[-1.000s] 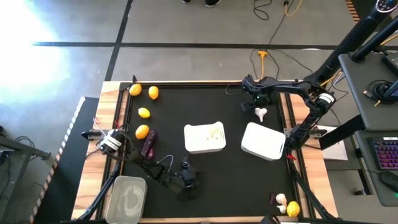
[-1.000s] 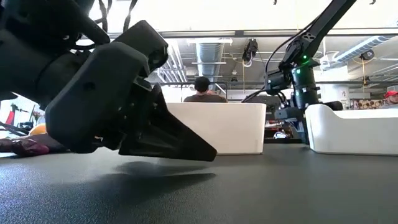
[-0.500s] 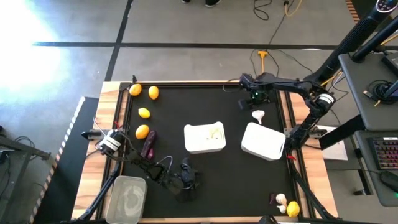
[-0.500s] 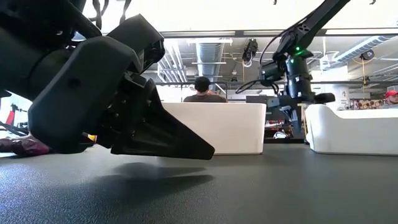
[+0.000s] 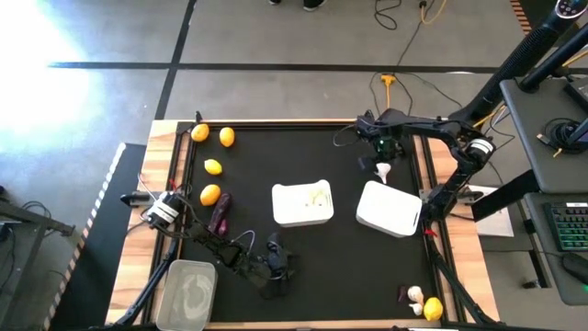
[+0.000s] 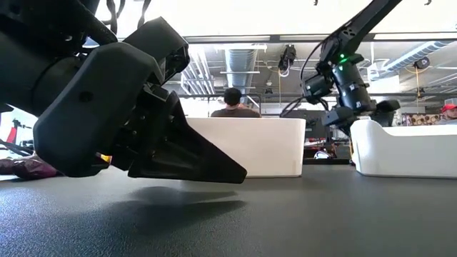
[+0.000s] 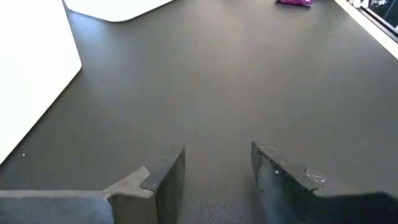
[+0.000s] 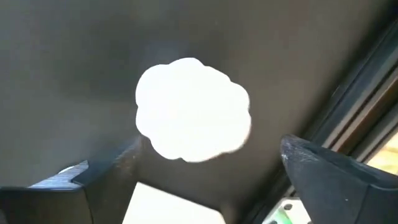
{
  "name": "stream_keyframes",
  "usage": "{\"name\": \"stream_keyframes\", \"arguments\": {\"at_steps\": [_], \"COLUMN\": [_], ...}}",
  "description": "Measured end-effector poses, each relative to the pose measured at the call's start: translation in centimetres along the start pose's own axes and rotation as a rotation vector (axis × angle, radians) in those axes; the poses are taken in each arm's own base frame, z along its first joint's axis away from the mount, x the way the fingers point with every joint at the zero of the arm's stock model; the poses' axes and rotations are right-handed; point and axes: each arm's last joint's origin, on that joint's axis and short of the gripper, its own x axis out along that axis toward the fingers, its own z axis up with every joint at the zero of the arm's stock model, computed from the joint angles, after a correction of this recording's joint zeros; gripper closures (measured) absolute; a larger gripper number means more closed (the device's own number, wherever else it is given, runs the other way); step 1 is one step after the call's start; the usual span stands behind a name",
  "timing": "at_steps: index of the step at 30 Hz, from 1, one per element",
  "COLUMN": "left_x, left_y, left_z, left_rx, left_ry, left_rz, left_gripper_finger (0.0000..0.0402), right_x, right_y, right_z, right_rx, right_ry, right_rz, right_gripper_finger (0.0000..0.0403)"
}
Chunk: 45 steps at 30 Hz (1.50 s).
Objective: Sort produce into baskets
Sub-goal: Put the garlic into the left white bin
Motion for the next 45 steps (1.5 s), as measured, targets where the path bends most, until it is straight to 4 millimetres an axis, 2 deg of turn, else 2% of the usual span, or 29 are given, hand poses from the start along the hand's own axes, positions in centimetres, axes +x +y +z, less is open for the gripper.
{"name": "stream_keyframes", "arguments": {"at_steps": [6,11,15,21,23,28,34,40,42,45], "left_x": [0.0,0.0,0.0,-0.4,-0.8,-1.9,-3.0,-4.5,-5.5,-6.8], "left_y": [0.0,0.0,-0.1,0.0,-0.2,-1.2,-2.1,-2.7,-3.0,-3.3], "left_z": [0.0,0.1,0.2,1.0,1.7,2.5,2.9,3.7,4.1,4.9], "left_rx": [-0.001,-0.005,-0.009,-0.01,-0.014,0.014,0.061,0.086,0.098,0.113], "left_ry": [-0.001,-0.007,-0.014,-0.057,-0.077,-0.101,-0.118,-0.103,-0.096,-0.09], "left_rz": [0.0,-0.002,-0.004,0.052,0.042,0.005,-0.005,-0.008,-0.024,-0.038], "left_gripper_finger": [0.0235,0.0235,0.0235,0.0235,0.0235,0.0235,0.0235,0.0235,0.0235,0.0235], "right_x": [2.0,2.7,2.8,2.8,2.5,0.2,-5.1,-9.8,-10.5,-10.3], "right_y": [0.3,0.3,0.4,1.2,1.8,3.7,7.2,11.9,13.7,16.5], "right_z": [0.1,-0.1,-0.1,-0.3,-0.7,-1.2,-2.8,-7.0,-8.4,-10.1], "right_rx": [0.006,0.031,0.032,0.011,-0.015,-0.064,-0.146,-0.3,-0.357,-0.471], "right_ry": [-0.023,-0.015,-0.025,-0.044,-0.048,-0.126,-0.284,-0.48,-0.562,-0.644], "right_rz": [0.08,0.094,0.095,0.097,0.096,0.136,0.25,0.325,0.355,0.416], "right_gripper_finger": [0.0038,0.0052,0.0086,0.0167,0.0172,0.0172,0.0172,0.017,0.0164,0.0163]}}
